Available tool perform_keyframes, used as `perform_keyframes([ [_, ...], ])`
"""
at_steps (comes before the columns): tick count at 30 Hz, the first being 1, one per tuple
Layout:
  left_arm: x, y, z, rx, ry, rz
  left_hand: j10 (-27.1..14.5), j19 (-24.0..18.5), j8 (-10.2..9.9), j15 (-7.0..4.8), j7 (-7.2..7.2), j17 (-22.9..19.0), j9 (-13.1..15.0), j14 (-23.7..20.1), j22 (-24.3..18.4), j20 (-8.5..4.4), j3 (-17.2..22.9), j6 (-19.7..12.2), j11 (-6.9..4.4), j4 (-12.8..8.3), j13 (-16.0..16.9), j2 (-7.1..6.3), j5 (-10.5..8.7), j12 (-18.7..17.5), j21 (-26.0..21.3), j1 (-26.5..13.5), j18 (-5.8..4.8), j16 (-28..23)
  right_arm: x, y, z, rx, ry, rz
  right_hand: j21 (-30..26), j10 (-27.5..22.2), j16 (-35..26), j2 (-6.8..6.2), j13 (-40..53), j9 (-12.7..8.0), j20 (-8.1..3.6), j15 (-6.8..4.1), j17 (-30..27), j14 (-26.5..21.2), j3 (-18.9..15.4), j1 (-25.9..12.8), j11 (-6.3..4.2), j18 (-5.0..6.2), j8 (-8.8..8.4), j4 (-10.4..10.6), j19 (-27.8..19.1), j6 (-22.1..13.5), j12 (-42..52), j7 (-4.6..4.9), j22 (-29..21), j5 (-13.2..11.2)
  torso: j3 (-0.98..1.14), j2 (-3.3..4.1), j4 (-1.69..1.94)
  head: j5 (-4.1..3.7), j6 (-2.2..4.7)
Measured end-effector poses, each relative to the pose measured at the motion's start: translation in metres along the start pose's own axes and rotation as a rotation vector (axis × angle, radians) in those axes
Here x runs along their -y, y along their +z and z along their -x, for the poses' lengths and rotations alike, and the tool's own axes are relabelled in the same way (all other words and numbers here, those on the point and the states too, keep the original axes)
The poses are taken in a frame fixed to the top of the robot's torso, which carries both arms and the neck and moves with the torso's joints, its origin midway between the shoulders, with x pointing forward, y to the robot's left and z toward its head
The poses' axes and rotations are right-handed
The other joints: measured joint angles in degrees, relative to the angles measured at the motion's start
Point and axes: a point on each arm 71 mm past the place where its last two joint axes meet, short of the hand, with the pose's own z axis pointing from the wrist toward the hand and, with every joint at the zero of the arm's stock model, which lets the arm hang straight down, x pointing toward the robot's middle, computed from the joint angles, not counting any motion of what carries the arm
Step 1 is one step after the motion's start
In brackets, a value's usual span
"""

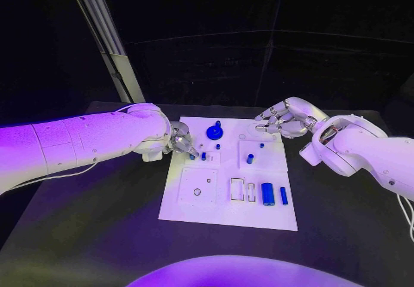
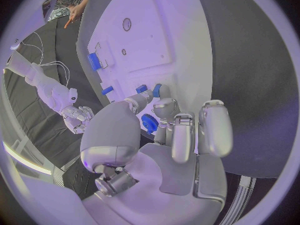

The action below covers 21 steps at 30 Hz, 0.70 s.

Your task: Assemble the parts on the task board

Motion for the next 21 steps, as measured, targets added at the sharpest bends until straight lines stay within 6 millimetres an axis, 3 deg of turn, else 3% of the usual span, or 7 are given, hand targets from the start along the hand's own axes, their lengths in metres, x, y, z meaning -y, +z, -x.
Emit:
perform_keyframes([
  [3,-0.0012,0.0003,0.0006,0.004,-0.005,0.003,-1.62,0.0,-0.58,0.0,0.41,0.0,-0.18,0.0,-1.1,0.0,-1.58,-0.41,0.21,0.96,-3.31,-0.41,0.0,-2.41,-0.92,-0.47,0.0,0.0,-0.0001,0.0,0.0,0.0,0.0,0.001,-0.17,-0.36,-0.51,0.05,-0.24,0.0,0.07,0.04,-0.48,-0.37,-0.04,0.05,0.04,-0.01,0.0,0.04,-0.34,0.0,0.0,0.0,-0.54,0.0,-0.02,-0.01,0.0,-0.03,0.03],
  [6,-0.0016,0.0004,0.0009,0.009,-0.017,0.003,-5.79,-0.8,-1.87,0.0,1.51,0.0,-0.67,0.0,-2.87,0.17,-3.17,-2.86,1.01,1.74,-10.72,-0.41,0.0,-7.8,-2.21,-0.46,0.0,0.0,0.0,0.0,0.0,0.0,0.0,0.001,-0.61,-0.4,-0.95,0.05,-0.44,0.0,0.04,0.04,-0.94,-0.37,0.02,0.05,-0.01,0.03,0.0,0.32,-0.76,-0.21,-0.27,0.21,-1.05,0.0,-0.04,-0.03,0.01,-0.03,0.1],
  [9,-0.0015,0.0001,0.0013,0.013,-0.031,0.001,-8.23,-1.22,-2.89,0.76,2.49,0.0,-0.85,-0.08,-3.45,0.59,-4.18,-4.84,1.9,2.39,-14.49,-0.41,0.0,-10.6,-2.61,-0.46,0.0,0.0,-0.0001,0.0001,0.0,0.0,0.0,0.001,-0.61,-0.4,-1.15,0.05,-0.53,0.0,0.04,0.17,-1.1,-0.49,0.02,0.05,-0.01,0.92,0.0,0.32,-0.76,-0.21,-0.27,0.21,-1.27,0.0,-0.05,-0.04,0.04,-0.03,0.18],
  [21,-0.0059,-0.004,0.002,0.032,-0.117,-0.023,-9.78,-2.11,-4.83,1.57,3.47,0.0,-2.99,-0.11,-5.26,1.48,-6.62,-6.81,2.97,3.95,-16.35,-1.3,0.0,-11.44,-4.02,0.6,0.0,0.0,0.0001,0.0004,-0.0001,0.0,0.0,0.001,-1.28,-0.6,-2.05,0.05,-0.9,0.0,0.04,0.07,-1.81,-0.8,-0.15,0.05,0.2,0.92,0.0,0.49,-1.59,-0.33,-0.51,0.33,-2.12,0.0,-0.05,-0.03,0.04,-0.03,0.35],
])
